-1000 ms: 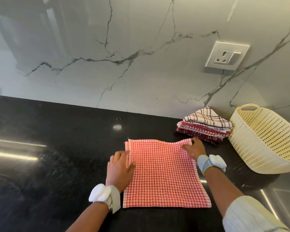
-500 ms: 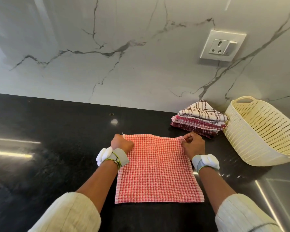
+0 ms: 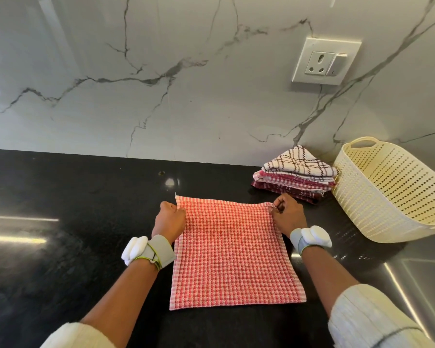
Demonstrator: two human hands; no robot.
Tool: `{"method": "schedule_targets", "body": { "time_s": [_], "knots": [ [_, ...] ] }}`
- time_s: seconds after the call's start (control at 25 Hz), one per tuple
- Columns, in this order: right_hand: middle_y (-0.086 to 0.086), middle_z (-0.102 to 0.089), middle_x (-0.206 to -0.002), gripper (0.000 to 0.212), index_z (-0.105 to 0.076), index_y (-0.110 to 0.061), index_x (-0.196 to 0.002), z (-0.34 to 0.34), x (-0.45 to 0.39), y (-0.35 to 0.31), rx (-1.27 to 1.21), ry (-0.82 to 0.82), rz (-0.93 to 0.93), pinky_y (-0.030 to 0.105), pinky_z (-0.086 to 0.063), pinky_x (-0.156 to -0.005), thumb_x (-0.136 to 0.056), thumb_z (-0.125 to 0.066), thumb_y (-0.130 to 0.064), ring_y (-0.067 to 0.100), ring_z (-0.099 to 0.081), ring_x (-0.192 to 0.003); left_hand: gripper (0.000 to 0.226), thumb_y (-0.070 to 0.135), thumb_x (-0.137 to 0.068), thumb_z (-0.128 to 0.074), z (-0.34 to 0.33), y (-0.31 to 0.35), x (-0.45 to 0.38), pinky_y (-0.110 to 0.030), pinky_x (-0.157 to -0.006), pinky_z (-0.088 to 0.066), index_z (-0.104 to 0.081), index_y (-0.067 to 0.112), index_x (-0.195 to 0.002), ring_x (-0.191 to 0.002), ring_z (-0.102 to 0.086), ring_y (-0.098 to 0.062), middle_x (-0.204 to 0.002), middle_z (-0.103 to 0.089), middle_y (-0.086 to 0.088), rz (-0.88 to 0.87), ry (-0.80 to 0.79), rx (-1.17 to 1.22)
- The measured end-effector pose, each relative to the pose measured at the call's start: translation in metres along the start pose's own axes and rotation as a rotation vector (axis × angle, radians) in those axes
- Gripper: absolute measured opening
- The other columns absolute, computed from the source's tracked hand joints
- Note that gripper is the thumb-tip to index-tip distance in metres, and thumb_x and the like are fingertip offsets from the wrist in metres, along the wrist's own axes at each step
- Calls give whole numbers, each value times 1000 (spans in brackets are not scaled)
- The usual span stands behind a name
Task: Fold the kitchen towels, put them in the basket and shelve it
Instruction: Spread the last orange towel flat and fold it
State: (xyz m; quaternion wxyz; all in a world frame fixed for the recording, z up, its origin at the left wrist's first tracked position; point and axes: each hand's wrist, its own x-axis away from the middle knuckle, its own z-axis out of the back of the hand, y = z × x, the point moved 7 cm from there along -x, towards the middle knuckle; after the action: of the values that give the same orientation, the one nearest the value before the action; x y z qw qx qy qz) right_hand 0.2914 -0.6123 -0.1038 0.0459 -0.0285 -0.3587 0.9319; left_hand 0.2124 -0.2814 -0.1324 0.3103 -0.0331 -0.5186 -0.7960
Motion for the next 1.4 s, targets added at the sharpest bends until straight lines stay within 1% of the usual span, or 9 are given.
{"method": "schedule_targets", "body": {
  "time_s": [0.28,0.52,0.72,0.92,1.04,1.12,1.24,1.32,1.4],
  "knots": [
    [-3,-60,-74,10,-55,-18,-82,-14,1,-19,-46,-50,66,31,-46,-63,-86,-64,-15,15,-56,-68,14,21,-98,-46,3,-10,2,-46,-79,-56,-39,19,-110,-84,-67,-26,-94,-63,-8,-50,-53,-89],
    [0,-55,-75,12,-51,-13,-88,-23,-7,-2,-175,-110,-152,30,-41,-71,-92,-60,-19,21,-54,-74,17,27,-99,-47,12,-28,-1,-49,-83,-55,-44,17,-113,-84,-67,-26,-93,-66,-8,13,-33,-85],
    [1,-56,-77,13,-54,-13,-84,-23,-12,-8,-46,-133,-129,28,-36,-68,-87,-65,-20,21,-54,-75,16,22,-102,-40,12,-23,5,-43,-72,-56,-39,16,-118,-78,-64,-22,-94,-63,-10,-26,-44,-105],
    [-2,-55,-72,11,-53,-15,-80,-26,-10,-12,61,-112,-46,35,-45,-68,-86,-63,-16,24,-56,-74,28,26,-99,-49,17,-11,15,-43,-67,-58,-34,22,-122,-72,-67,-20,-90,-66,-3,-151,1,-272],
    [2,-60,-77,9,-56,-16,-82,-26,-7,-12,51,-59,-58,41,-51,-71,-85,-64,-17,28,-60,-78,54,29,-94,-59,21,-5,28,-33,-75,-56,-29,24,-138,-95,-65,-19,-126,-56,-2,-252,66,-465],
    [8,-64,-92,14,-59,-16,-90,-28,-5,-10,83,-45,-95,40,-52,-77,-83,-69,-23,31,-62,-89,58,32,-93,-60,18,2,38,-37,-94,-49,-31,25,-143,-121,-51,-20,-144,-39,0,-427,109,-562],
    [13,-57,-115,53,-57,-9,-112,-25,-4,-6,212,-97,-245,37,-47,-86,-72,-81,-33,35,-57,-108,48,44,-96,-49,-4,5,48,-42,-116,-23,-38,32,-141,-140,-28,-16,-152,-32,9,-607,-66,-753],
    [12,-54,-107,62,-54,-3,-112,-25,-4,-9,221,-195,-356,34,-48,-80,-67,-86,-32,34,-59,-106,48,51,-97,-42,-13,-3,46,-42,-118,-17,-37,37,-142,-143,-21,-14,-154,-27,12,-580,-169,-814],
    [10,-55,-93,51,-57,-2,-99,-26,-5,-13,205,-286,-408,31,-46,-73,-66,-88,-26,31,-61,-95,52,58,-95,-38,-15,-9,44,-44,-118,-15,-33,40,-144,-145,-18,-15,-156,-24,13,-550,-202,-849]
  ]
}}
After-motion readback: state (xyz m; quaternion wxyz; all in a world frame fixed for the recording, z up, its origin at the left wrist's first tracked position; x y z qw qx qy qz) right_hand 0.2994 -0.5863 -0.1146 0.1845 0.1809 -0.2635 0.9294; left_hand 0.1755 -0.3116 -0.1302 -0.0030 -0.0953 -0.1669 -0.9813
